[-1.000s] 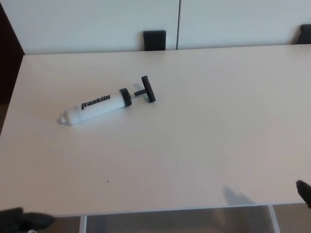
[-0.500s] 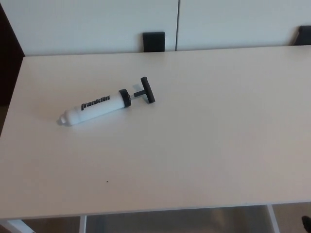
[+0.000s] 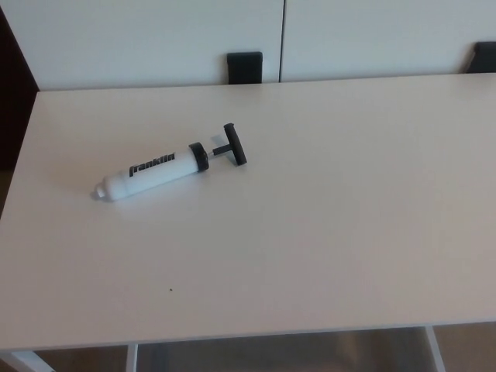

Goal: The robot walks towards a desk on which an air pump is kept in the middle. It lifts it up and holds it with its left hand and uses its right hand to compress it by pushing its handle inwards.

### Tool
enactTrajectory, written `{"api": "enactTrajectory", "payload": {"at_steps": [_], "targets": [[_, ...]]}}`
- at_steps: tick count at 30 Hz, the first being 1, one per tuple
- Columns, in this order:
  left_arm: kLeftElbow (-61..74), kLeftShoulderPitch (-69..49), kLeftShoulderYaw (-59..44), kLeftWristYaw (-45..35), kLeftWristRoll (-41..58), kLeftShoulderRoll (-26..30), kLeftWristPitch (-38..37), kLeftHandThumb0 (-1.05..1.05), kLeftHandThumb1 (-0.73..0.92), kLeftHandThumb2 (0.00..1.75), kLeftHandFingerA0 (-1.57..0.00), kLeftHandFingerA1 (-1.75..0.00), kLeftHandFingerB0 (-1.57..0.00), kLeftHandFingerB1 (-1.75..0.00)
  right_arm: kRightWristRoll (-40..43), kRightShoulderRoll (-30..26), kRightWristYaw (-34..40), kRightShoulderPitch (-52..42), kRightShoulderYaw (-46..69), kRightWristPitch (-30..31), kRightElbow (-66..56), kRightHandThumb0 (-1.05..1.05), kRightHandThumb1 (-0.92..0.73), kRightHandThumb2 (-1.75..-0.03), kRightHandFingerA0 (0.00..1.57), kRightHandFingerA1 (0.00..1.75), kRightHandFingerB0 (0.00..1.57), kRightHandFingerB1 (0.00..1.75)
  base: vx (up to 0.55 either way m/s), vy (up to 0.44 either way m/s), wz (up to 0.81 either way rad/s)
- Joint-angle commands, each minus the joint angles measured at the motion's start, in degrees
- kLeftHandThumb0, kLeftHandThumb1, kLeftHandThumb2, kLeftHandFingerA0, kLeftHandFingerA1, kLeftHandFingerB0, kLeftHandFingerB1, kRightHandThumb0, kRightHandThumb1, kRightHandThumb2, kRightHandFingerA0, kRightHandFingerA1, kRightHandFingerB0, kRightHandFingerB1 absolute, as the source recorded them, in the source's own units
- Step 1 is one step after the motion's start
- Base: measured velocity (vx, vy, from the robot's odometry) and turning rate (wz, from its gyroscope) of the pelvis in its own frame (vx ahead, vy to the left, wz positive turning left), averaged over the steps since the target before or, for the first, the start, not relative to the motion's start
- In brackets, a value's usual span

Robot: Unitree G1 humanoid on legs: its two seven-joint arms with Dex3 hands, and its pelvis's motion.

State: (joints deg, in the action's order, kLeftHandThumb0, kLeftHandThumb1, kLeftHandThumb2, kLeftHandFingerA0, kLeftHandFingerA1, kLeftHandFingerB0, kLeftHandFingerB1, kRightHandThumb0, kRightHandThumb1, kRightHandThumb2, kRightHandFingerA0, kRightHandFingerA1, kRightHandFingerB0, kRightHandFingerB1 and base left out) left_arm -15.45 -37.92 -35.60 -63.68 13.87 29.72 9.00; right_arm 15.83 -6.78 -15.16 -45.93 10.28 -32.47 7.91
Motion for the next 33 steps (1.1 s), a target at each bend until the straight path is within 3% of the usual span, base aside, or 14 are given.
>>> {"api": "enactTrajectory", "payload": {"at_steps": [1, 8, 9, 13, 14, 16, 17, 21, 22, 27, 28, 30, 31, 33], "targets": [[-37.22, 12.92, -3.02, -2.80, 4.04, 2.22, -10.28, -0.60, 0.58, 0.82, -0.21, -0.45, -0.14, -0.39, 19.22, -3.16, -14.55, 11.79, 12.98, 10.43, 26.27, -0.83, -0.82, -0.65, 0.23, 0.40, 0.19, 0.31, 0.00, 0.000, 0.00], [-44.85, 15.97, -5.96, 0.57, 6.96, 1.28, -5.74, -0.52, 0.75, 0.63, -0.27, -0.35, -0.23, -0.28, 23.39, -3.75, -17.49, 14.86, 18.19, 16.87, 32.54, -0.87, -0.85, -0.66, 0.21, 0.36, 0.15, 0.29, 0.00, 0.000, 0.00], [-46.31, 17.09, -7.55, 3.32, 8.53, 0.04, -4.40, -0.66, 0.60, 0.83, -0.16, -0.43, -0.09, -0.37, 25.52, -4.36, -18.26, 15.29, 20.06, 20.40, 33.32, -0.86, -0.84, -0.66, 0.29, 0.37, 0.19, 0.28, 0.00, 0.000, 0.00], [-47.87, 18.57, -8.60, 7.93, 8.71, -1.85, -7.99, -0.66, 0.64, 0.85, -0.16, -0.43, -0.09, -0.38, 28.77, -5.21, -20.28, 16.60, 23.47, 26.14, 35.12, -0.84, -0.85, -0.67, 0.28, 0.37, 0.17, 0.27, 0.00, 0.000, 0.00], [-48.52, 19.09, -8.56, 8.27, 8.47, -1.95, -8.65, -0.34, 0.54, 1.07, -0.01, -0.49, 0.00, -0.48, 28.86, -5.57, -20.98, 17.05, 24.05, 26.60, 35.83, -0.87, -0.82, -0.66, 0.27, 0.35, 0.16, 0.27, 0.00, 0.000, 0.00], [-49.11, 19.50, -8.56, 8.40, 8.33, -1.96, -9.04, -0.34, 0.54, 1.07, -0.01, -0.49, 0.00, -0.48, 28.84, -5.84, -21.55, 17.44, 24.53, 26.92, 36.43, -0.87, -0.82, -0.66, 0.27, 0.35, 0.16, 0.27, 0.00, 0.000, 0.00], [-49.62, 19.97, -8.92, 8.36, 8.67, -2.01, -8.95, -0.33, 0.56, 1.07, -0.03, -0.49, 0.00, -0.48, 28.82, -6.02, -21.97, 17.98, 25.05, 27.21, 36.92, -0.85, -0.66, -1.03, 0.20, 0.48, 0.07, 0.36, 0.00, 0.000, 0.00], [-50.88, 20.73, -9.45, 8.19, 9.02, -1.86, -9.26, -0.33, 0.56, 1.07, -0.03, -0.49, 0.00, -0.48, 28.40, -6.24, -23.00, 19.00, 26.29, 27.65, 38.12, -0.85, -0.66, -1.03, 0.20, 0.48, 0.07, 0.36, 0.00, 0.000, 0.00], [-51.04, 21.04, -9.61, 8.50, 9.10, -1.90, -9.43, -0.56, 0.79, 0.64, -0.23, -0.39, -0.14, -0.28, 28.49, -6.21, -23.21, 19.37, 26.85, 28.03, 38.19, -0.85, -0.83, -0.66, 0.27, 0.36, 0.16, 0.27, 0.00, 0.000, 0.00], [-51.61, 21.82, -8.96, 9.37, 7.98, -1.66, -10.55, -0.65, 0.65, 0.85, -0.17, -0.45, -0.08, -0.37, 28.34, -6.18, -23.94, 20.38, 28.18, 28.52, 38.62, -0.85, -0.84, -0.66, 0.28, 0.36, 0.18, 0.27, 0.00, 0.000, 0.00], [-51.84, 22.01, -8.95, 9.11, 7.90, -1.63, -10.85, -0.57, 0.77, 0.63, -0.24, -0.39, -0.15, -0.28, 28.10, -6.21, -24.31, 20.62, 28.60, 28.61, 38.73, -0.84, -0.85, -0.66, 0.26, 0.36, 0.17, 0.27, 0.00, 0.000, 0.00], [-52.37, 22.26, -9.06, 8.67, 8.08, -1.56, -11.26, -0.57, 0.77, 0.63, -0.24, -0.39, -0.15, -0.28, 27.67, -6.29, -24.96, 20.97, 29.33, 28.87, 39.07, -0.84, -0.85, -0.66, 0.26, 0.36, 0.17, 0.27, 0.00, 0.000, 0.00], [-52.44, 22.23, -8.56, 8.58, 7.55, -1.49, -12.27, -0.65, 0.63, 0.86, -0.18, -0.46, -0.07, -0.38, 28.03, -6.29, -25.22, 21.21, 29.92, 29.59, 39.21, -0.83, -0.82, -0.65, 0.26, 0.36, 0.19, 0.28, 0.00, 0.000, 0.00], [-52.72, 22.40, -8.06, 8.68, 6.95, -1.58, -14.10, -0.63, 0.63, 0.84, -0.22, -0.48, -0.09, -0.39, 28.91, -6.60, -25.93, 21.89, 31.11, 31.61, 39.88, -0.84, -0.83, -0.66, 0.25, 0.35, 0.20, 0.28, 0.00, 0.000, 0.00]]}}
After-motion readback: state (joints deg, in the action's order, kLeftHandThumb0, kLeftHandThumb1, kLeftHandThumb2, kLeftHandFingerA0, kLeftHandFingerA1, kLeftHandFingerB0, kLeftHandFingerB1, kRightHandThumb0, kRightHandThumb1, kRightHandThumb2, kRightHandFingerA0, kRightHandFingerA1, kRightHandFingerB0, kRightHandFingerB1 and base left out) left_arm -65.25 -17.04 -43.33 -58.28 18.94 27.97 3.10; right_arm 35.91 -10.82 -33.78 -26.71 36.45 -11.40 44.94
